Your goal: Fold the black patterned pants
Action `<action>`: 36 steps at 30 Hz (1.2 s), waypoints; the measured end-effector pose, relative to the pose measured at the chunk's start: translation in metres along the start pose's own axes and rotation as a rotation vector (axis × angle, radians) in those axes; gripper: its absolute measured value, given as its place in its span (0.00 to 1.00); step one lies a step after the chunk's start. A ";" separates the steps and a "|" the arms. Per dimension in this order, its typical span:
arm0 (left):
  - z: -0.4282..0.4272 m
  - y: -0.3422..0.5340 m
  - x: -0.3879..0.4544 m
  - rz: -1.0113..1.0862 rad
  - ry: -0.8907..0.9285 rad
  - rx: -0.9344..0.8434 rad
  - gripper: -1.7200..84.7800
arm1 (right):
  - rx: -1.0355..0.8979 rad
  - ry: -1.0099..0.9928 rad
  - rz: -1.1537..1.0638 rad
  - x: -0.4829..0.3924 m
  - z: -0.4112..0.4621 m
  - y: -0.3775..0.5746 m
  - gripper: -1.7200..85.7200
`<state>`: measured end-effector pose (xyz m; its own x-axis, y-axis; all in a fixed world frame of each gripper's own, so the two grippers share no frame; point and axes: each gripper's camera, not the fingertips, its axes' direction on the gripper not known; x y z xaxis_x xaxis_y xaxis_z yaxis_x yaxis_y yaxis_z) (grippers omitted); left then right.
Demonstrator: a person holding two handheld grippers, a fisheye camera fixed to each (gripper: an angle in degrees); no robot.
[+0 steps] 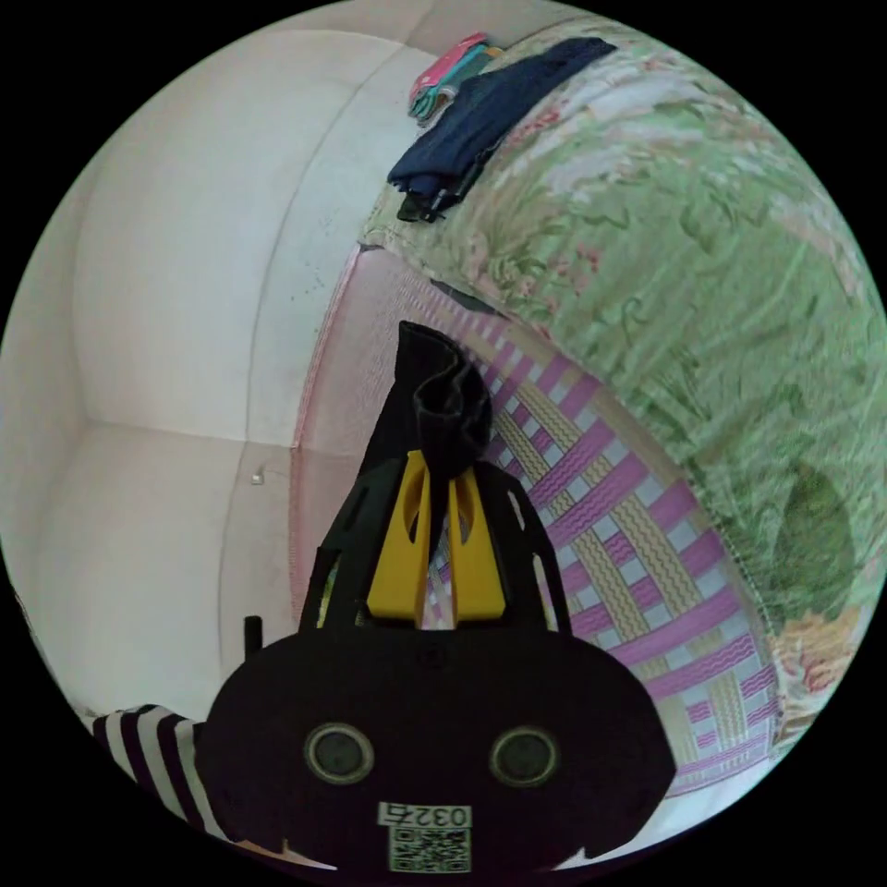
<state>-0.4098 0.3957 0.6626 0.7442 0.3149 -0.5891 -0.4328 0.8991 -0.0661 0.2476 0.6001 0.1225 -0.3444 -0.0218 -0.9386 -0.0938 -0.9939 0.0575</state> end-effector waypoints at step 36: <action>-0.147 0.102 -0.168 -0.193 0.119 0.474 0.01 | -0.895 0.112 -0.946 -0.273 0.316 0.440 0.03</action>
<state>-0.6537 0.3898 0.6358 0.7126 0.1178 -0.6916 0.0050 0.9849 0.1729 0.0054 0.2031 0.5110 -0.4046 0.7549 -0.5162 0.4093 -0.3553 -0.8404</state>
